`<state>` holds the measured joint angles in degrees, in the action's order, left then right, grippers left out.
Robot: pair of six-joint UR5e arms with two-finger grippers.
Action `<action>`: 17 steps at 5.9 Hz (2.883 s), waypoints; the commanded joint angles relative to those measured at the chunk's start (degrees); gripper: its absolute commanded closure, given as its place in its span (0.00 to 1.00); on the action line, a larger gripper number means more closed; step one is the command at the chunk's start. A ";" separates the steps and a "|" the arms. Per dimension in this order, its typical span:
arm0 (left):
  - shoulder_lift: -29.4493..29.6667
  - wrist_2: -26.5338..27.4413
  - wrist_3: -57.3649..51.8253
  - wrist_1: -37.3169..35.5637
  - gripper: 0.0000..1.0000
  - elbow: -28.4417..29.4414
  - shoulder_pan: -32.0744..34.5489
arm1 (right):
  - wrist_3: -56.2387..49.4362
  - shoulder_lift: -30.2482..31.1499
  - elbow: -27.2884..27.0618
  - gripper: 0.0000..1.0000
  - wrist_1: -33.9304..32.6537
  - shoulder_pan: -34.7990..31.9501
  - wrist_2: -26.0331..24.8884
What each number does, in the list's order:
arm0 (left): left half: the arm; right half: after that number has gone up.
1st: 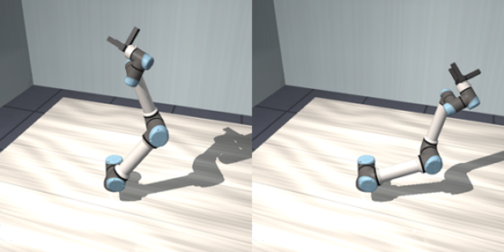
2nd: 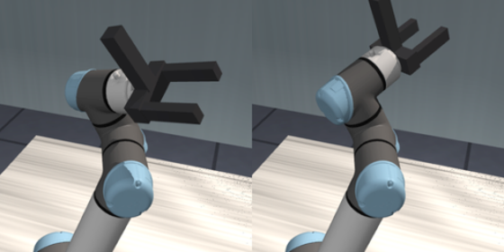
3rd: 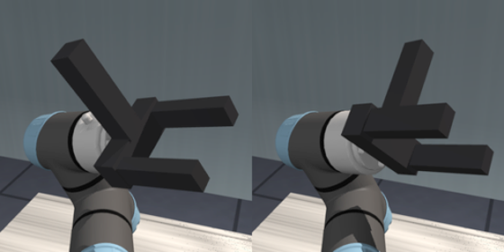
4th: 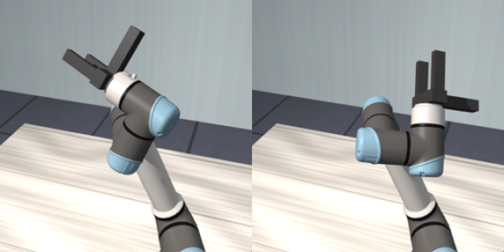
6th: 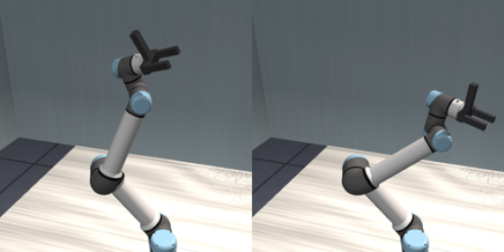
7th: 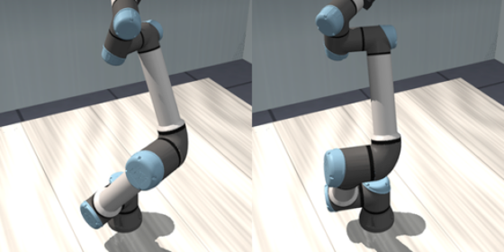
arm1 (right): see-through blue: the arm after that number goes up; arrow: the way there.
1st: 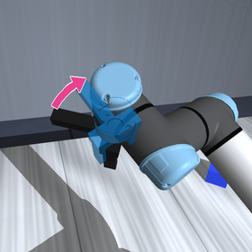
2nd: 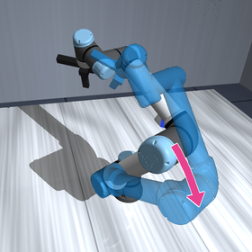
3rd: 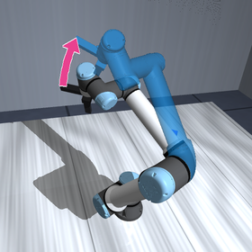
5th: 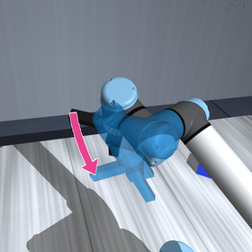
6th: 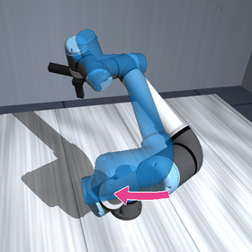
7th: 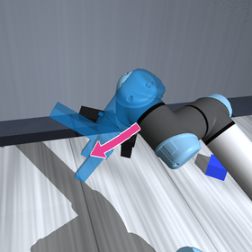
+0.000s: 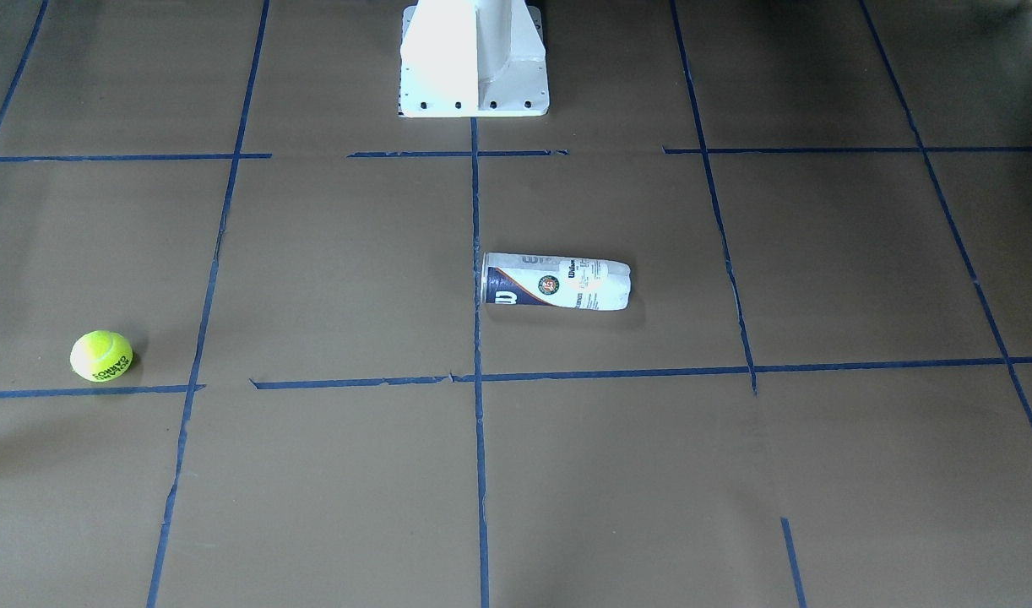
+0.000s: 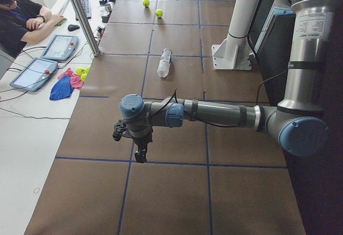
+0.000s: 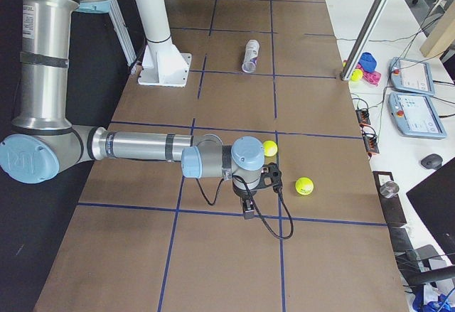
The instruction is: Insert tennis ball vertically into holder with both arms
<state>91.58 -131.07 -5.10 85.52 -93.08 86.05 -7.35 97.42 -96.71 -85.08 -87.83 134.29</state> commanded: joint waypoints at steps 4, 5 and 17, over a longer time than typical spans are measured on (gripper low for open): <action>4.71 0.56 0.44 5.05 0.00 1.40 -1.49 | 0.58 -4.48 1.25 0.00 -0.17 0.38 0.01; 5.97 0.03 0.00 7.88 0.00 0.89 -1.93 | 0.58 -5.13 1.61 0.00 0.00 0.29 0.26; 50.50 33.12 -5.45 -6.66 0.00 -2.28 -53.77 | 0.58 -7.07 1.35 0.00 0.00 0.56 0.27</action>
<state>137.92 -103.05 -2.67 88.86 -95.20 34.86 -6.70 90.35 -95.44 -85.08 -87.33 134.58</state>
